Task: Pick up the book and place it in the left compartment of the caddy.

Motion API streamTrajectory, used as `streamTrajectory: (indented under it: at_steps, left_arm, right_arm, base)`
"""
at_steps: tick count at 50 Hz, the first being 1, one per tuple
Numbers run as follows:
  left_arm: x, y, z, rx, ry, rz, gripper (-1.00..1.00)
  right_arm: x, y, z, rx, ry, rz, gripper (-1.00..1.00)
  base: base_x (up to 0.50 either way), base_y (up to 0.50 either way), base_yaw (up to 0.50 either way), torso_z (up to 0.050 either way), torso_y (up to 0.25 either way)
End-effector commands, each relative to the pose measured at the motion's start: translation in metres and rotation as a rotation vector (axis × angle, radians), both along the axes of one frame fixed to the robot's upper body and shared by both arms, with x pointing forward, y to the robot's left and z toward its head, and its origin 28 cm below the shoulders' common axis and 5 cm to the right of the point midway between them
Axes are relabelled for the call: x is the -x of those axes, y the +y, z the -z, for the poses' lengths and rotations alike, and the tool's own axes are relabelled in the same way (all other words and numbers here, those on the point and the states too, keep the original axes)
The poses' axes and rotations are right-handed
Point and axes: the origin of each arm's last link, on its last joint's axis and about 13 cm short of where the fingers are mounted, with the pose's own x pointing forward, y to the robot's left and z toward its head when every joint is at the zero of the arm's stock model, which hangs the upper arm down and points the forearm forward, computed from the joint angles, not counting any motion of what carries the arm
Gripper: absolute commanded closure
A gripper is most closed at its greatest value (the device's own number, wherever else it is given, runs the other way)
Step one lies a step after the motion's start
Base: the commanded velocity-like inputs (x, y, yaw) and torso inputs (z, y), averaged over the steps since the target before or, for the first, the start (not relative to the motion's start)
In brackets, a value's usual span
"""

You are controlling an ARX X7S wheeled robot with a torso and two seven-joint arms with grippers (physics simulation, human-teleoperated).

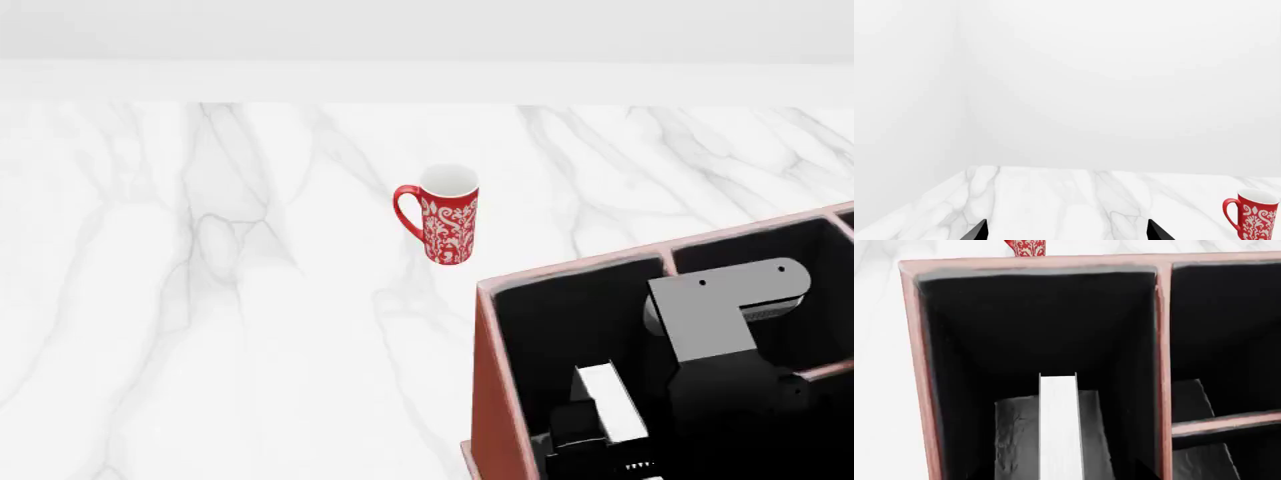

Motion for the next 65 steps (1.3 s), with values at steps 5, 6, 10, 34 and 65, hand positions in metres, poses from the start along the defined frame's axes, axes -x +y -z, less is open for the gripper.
streamTrajectory:
  at_steps: [5, 6, 10, 34, 65]
  left_arm:
    - [0.001, 0.0, 0.0, 0.001, -0.002, 0.003, -1.0]
    - [0.001, 0.0, 0.0, 0.001, -0.004, 0.002, -1.0]
    - [0.002, 0.0, -0.001, 0.002, -0.004, 0.006, -1.0]
    - [0.004, -0.001, -0.001, 0.004, -0.009, 0.011, -1.0]
    - [0.007, -0.001, -0.003, 0.009, -0.021, 0.021, -1.0]
  right_arm:
    - [0.012, 0.006, -0.023, -0.037, -0.115, -0.012, -1.0]
    - [0.015, 0.008, -0.026, -0.043, -0.139, -0.018, -1.0]
    - [0.02, 0.011, -0.03, -0.045, -0.185, -0.004, -1.0]
    - [0.054, 0.027, -0.038, -0.01, -0.429, 0.028, -1.0]
    - [0.101, 0.04, -0.019, -0.078, -0.66, 0.012, -1.0]
  base:
    - [0.0, 0.0, 0.0, 0.0, 0.0]
    - [0.0, 0.0, 0.0, 0.0, 0.0]
    - [0.0, 0.0, 0.0, 0.0, 0.0]
    - [0.0, 0.0, 0.0, 0.0, 0.0]
    - [0.0, 0.0, 0.0, 0.0, 0.0]
